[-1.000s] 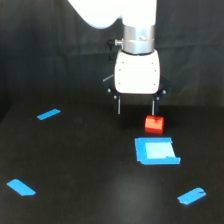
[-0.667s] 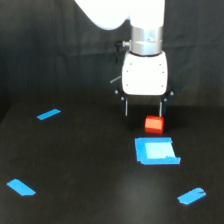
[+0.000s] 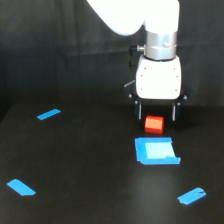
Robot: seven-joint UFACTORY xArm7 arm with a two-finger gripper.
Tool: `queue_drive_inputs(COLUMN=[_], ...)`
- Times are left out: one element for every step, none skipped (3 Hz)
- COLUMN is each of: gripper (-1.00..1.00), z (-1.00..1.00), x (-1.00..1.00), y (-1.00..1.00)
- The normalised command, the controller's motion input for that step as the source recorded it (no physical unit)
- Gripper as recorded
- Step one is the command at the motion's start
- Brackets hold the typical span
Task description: Pick up the red object from the table
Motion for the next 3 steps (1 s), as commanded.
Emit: queue_drive_inputs(gripper=[1.0,-0.88,-1.0], z=[-0.75,-0.68,-0.43], x=[0.49,0.36,0.13], y=[0.37,0.24,-0.01])
